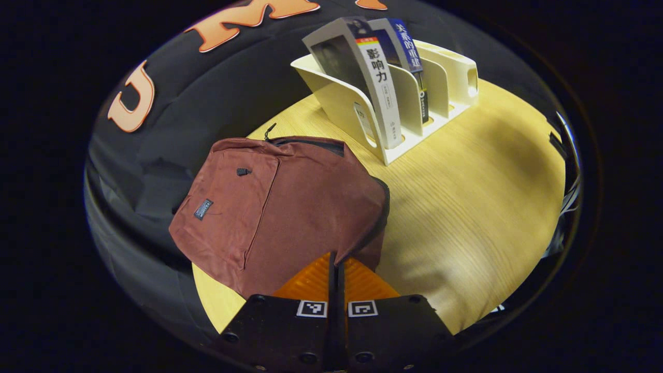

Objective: Open the schoolbag, grab two books from the bookshelf and put them into the schoolbag.

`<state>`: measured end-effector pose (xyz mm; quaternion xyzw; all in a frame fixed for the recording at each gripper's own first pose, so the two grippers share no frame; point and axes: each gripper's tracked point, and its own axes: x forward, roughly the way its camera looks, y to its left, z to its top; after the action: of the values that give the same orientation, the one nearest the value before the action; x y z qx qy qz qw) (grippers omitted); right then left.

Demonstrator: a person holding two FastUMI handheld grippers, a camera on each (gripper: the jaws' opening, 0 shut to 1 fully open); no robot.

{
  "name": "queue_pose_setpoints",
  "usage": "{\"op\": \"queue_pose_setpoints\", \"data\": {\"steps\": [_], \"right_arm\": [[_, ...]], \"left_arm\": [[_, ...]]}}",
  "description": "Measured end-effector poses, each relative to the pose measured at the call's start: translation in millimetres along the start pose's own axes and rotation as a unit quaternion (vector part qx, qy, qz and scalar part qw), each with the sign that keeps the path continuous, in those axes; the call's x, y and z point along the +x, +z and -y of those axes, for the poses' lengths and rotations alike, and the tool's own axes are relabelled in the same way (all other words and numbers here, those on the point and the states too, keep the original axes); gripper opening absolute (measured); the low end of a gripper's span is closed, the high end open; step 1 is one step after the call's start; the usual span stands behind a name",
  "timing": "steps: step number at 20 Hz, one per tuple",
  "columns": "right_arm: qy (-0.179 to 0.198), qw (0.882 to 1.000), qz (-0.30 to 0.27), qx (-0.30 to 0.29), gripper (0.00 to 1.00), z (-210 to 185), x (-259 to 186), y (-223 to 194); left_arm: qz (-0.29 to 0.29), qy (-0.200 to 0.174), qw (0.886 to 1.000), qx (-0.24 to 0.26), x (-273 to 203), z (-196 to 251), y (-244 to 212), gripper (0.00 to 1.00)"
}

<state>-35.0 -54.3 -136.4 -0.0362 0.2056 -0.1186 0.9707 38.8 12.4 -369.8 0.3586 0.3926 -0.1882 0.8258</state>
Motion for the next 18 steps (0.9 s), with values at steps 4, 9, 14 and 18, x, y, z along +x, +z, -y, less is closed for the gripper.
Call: {"op": "queue_pose_setpoints", "data": {"steps": [4,9,14,18], "right_arm": [[0.023,1.0,-0.016,-0.008,0.97,-19,13,1],[0.051,0.998,-0.013,0.024,0.97,-66,25,19],[0.053,0.998,-0.008,0.039,0.97,-105,19,39],[0.045,0.999,0.002,0.02,0.97,-131,6,49]], "left_arm": [[0.007,-0.02,0.999,-0.03,-24,-16,13,0.01],[0.041,-0.029,0.998,-0.046,-57,-68,44,0.01],[0.075,-0.013,0.995,-0.064,-85,-148,73,0.01],[0.102,0.008,0.992,-0.07,-85,-204,87,0.01]]}}
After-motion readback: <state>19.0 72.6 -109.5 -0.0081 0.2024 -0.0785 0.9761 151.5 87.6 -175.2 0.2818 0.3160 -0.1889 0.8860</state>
